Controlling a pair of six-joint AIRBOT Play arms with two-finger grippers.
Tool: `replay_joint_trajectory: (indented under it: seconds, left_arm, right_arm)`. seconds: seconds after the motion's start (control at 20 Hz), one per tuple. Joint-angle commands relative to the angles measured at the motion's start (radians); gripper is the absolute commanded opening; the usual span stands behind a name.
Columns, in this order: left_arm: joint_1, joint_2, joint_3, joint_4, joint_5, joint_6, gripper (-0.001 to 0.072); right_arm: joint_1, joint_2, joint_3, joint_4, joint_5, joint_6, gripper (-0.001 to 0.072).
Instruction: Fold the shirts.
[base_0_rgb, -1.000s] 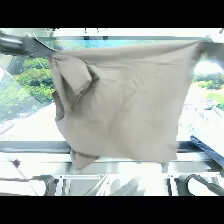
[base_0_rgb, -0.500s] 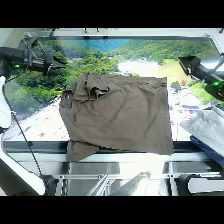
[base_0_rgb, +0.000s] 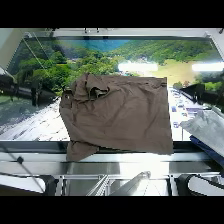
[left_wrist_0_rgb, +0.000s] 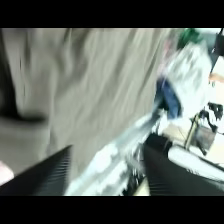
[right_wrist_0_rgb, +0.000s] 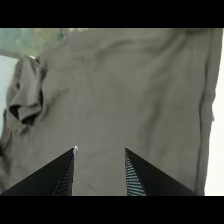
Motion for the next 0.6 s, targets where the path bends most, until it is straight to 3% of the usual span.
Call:
replay_joint_trajectory:
  seconds: [0.0,0.25,0.4,0.55]
  left_arm:
    - [0.003,0.166,-0.301,0.071,-0.072,0.018,0.0684]
    - [0.004,0.256,-0.440,0.074,-0.200,0.014,0.0704]
    - [0.003,0.257,-0.454,0.187,-0.122,-0.047,0.0703]
    - [0.003,0.302,-0.534,0.265,-0.146,-0.108,0.0703]
  right_arm:
    - [-0.018,0.057,-0.137,-0.102,0.001,0.059,0.0346]
    - [-0.019,0.056,-0.171,-0.140,0.003,0.135,0.0346]
    - [-0.018,0.062,-0.173,-0.321,0.057,0.306,0.0343]
    - [-0.020,0.108,-0.187,-0.515,0.060,0.463,0.0343]
